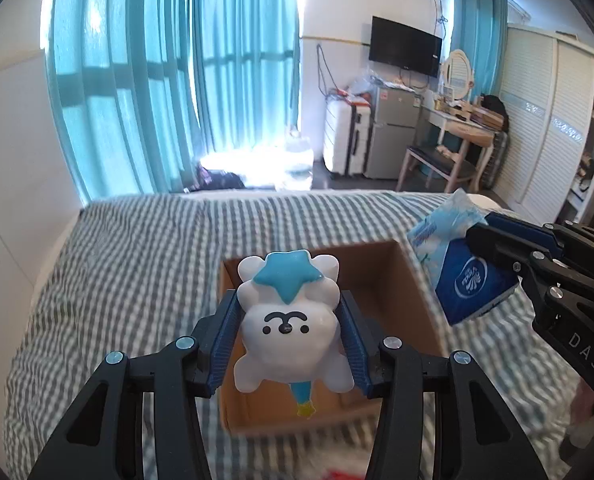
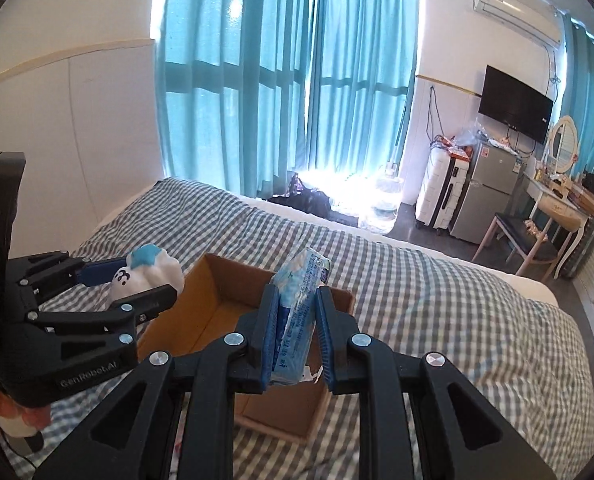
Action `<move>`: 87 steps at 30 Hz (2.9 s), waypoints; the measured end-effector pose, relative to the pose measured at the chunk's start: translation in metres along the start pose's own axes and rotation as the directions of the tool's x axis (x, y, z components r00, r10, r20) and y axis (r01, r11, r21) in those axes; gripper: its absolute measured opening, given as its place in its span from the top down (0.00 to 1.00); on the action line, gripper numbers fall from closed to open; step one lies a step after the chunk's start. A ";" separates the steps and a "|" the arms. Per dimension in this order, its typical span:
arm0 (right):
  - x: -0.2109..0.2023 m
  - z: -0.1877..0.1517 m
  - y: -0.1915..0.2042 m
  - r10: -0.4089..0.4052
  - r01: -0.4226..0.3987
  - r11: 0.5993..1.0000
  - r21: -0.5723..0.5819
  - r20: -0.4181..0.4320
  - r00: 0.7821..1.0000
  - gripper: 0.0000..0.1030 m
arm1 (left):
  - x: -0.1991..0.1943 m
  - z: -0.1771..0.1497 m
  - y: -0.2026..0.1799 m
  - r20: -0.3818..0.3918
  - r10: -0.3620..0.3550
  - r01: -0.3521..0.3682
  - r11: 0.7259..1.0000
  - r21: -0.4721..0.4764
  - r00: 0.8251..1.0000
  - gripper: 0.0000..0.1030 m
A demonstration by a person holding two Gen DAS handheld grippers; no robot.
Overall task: Organize objects
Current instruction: 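Carry plush figure and tissue pack into the box and open both tools, then move both tools back toward the remaining items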
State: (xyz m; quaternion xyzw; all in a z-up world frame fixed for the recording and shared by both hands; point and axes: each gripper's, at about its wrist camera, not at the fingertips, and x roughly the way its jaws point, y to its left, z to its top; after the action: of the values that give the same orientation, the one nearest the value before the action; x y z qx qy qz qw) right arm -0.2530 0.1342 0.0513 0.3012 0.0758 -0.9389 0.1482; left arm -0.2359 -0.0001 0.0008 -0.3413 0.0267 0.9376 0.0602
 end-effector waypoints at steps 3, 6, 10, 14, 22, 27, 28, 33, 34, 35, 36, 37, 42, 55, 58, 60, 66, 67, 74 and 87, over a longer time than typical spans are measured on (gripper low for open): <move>0.033 -0.002 -0.002 -0.020 0.020 1.000 -0.010 -0.015 1.000 0.82 | 0.030 -0.003 0.001 -0.013 -0.003 0.003 1.000 0.031 1.000 0.52; 0.067 -0.007 -0.006 -0.013 0.013 1.000 -0.003 -0.043 0.999 0.82 | 0.058 -0.008 0.005 -0.036 -0.018 0.019 0.999 0.036 0.999 0.52; 0.100 -0.023 -0.011 -0.005 0.006 1.000 0.011 -0.085 0.996 0.82 | 0.092 -0.017 0.010 -0.068 -0.025 0.028 0.999 0.033 0.997 0.52; 0.122 -0.036 -0.010 0.001 0.001 1.000 0.016 -0.114 0.993 0.82 | 0.114 -0.028 0.011 -0.112 -0.031 0.035 0.999 0.036 0.993 0.52; 0.138 -0.053 -0.018 0.010 -0.004 0.999 0.037 -0.162 0.987 0.82 | 0.133 -0.039 0.007 -0.169 -0.049 0.057 0.998 0.040 0.984 0.52; 0.127 -0.050 -0.018 0.017 -0.012 0.999 0.039 -0.149 0.989 0.80 | 0.122 -0.042 0.002 -0.153 -0.073 0.083 0.995 0.060 0.985 0.30; 0.122 -0.050 -0.015 0.018 -0.012 0.999 0.041 -0.143 0.990 0.79 | 0.120 -0.042 0.003 -0.154 -0.069 0.078 0.995 0.058 0.986 0.22; 0.084 -0.035 -0.021 0.022 -0.015 0.997 0.081 -0.083 0.996 0.56 | 0.084 -0.033 0.003 -0.120 -0.105 0.110 0.993 0.040 0.987 0.08; 0.074 -0.031 -0.025 0.023 -0.017 0.995 0.097 -0.066 0.998 0.50 | 0.078 -0.029 0.003 -0.113 -0.108 0.113 0.993 0.036 0.988 0.07; 0.064 -0.029 -0.028 0.022 -0.017 0.994 0.107 -0.051 0.998 0.45 | 0.068 -0.025 0.004 -0.100 -0.107 0.110 0.993 0.031 0.989 0.06; 0.052 -0.025 -0.029 0.020 -0.016 0.993 0.115 -0.036 0.999 0.45 | 0.057 -0.021 0.006 -0.083 -0.102 0.104 0.994 0.030 0.991 0.06; 0.040 -0.021 -0.030 0.017 -0.014 0.993 0.117 -0.021 1.000 0.45 | 0.050 -0.017 0.006 -0.072 -0.097 0.100 0.995 0.030 0.993 0.06; -0.022 -0.003 -0.024 -0.002 -0.003 0.995 0.095 0.048 0.999 0.36 | -0.008 -0.001 0.013 0.000 -0.071 0.071 0.997 0.030 0.997 0.04; -0.153 -0.028 -0.011 0.025 -0.035 0.997 0.074 0.129 0.991 0.13 | -0.125 -0.024 0.012 0.107 0.028 -0.036 0.996 0.080 0.994 0.00; -0.168 -0.044 -0.008 0.030 -0.040 0.996 0.075 0.130 0.991 0.12 | -0.138 -0.042 0.015 0.095 0.036 -0.041 0.997 0.057 0.995 0.00; -0.173 -0.052 -0.007 0.035 -0.045 0.996 0.072 0.126 0.991 0.11 | -0.141 -0.057 0.018 0.073 0.052 -0.056 0.998 0.042 0.996 0.00; -0.160 -0.092 0.003 0.061 -0.065 0.996 0.060 0.067 0.996 0.11 | -0.131 -0.104 0.025 0.011 0.113 -0.113 0.994 -0.006 0.993 0.00; -0.153 -0.099 0.005 0.063 -0.066 0.996 0.057 0.051 0.997 0.11 | -0.125 -0.112 0.026 -0.009 0.113 -0.113 0.993 -0.014 0.994 0.00; -0.086 -0.150 0.014 0.073 -0.065 0.995 0.075 -0.103 0.992 0.11 | -0.077 -0.153 0.027 -0.116 0.122 -0.129 0.990 -0.059 0.986 0.00; -0.014 -0.204 0.037 0.115 -0.105 0.993 0.054 -0.258 0.959 0.11 | -0.018 -0.209 0.014 -0.260 0.084 -0.090 0.996 -0.010 0.962 0.00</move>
State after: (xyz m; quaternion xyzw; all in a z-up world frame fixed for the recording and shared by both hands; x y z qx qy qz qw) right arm -0.1189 0.1496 -0.1068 0.4286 0.0591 -0.8828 0.1828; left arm -0.0908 -0.0350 -0.1479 -0.4603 0.0392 0.8868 0.0113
